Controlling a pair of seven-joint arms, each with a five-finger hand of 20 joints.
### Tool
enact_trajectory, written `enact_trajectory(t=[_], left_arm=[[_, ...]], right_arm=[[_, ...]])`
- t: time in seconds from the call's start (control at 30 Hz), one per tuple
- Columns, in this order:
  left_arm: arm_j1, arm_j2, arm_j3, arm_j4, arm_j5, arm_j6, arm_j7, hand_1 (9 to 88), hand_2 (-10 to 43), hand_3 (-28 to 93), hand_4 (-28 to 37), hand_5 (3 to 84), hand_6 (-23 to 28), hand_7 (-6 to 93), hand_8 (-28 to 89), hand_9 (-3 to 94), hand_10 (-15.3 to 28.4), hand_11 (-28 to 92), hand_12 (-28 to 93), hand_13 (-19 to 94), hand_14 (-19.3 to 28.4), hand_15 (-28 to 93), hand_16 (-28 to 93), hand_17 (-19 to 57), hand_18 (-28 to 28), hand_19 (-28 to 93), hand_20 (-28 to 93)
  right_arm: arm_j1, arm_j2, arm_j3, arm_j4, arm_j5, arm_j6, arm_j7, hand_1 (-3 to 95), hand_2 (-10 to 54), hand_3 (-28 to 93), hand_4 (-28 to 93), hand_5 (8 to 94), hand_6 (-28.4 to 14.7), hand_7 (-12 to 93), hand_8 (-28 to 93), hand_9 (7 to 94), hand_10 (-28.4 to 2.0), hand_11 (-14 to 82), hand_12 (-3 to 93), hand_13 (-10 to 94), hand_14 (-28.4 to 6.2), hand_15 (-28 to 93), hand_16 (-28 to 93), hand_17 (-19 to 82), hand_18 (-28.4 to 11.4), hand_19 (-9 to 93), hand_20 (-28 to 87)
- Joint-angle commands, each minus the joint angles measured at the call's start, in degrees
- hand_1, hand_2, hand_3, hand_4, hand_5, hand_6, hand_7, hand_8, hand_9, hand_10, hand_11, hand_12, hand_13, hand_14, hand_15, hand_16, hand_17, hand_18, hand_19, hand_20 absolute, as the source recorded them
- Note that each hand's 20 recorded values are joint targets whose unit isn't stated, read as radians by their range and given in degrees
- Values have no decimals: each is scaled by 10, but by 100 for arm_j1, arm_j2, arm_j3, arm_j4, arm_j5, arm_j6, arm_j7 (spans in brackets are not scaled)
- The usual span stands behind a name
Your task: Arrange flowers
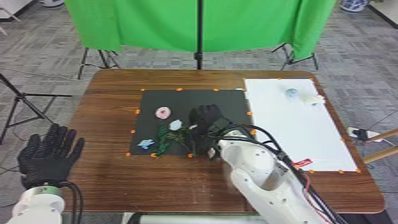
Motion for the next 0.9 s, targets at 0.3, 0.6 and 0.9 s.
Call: enact_trajectory(t=[0.3, 0.6, 0.9], left_arm=[[32, -57, -12, 23, -74, 296, -202, 291, 163, 759, -283, 484, 85, 223, -118, 434, 147, 315, 138, 318, 152, 529, -53, -40, 144, 370, 202], [0, -100, 5, 89, -104, 387, -184, 292, 165, 757, -283, 477, 88, 220, -119, 434, 147, 316, 137, 318, 152, 531, -55, -40, 143, 372, 200], [-38, -113, 81, 90, -28, 232, -150, 290, 166, 757, -283, 473, 88, 218, -116, 432, 147, 316, 136, 317, 153, 532, -58, -40, 144, 375, 200]], right_arm=[[-119, 6, 263, -128, 268, -284, 25, 441, -95, 778, -283, 588, -27, 204, -130, 642, -146, 213, 191, 574, -119, 497, 234, 258, -218, 748, 324], [-58, 41, 237, -5, 248, -161, 301, 381, -95, 773, -283, 475, -68, 175, -117, 473, -192, 146, 160, 486, -154, 470, 182, 243, -218, 694, 275], [-16, 118, 751, -2, -224, -212, 407, 327, -95, 764, -283, 349, -100, 129, -97, 303, -230, 102, 136, 364, -190, 431, 132, 206, -228, 665, 211]])
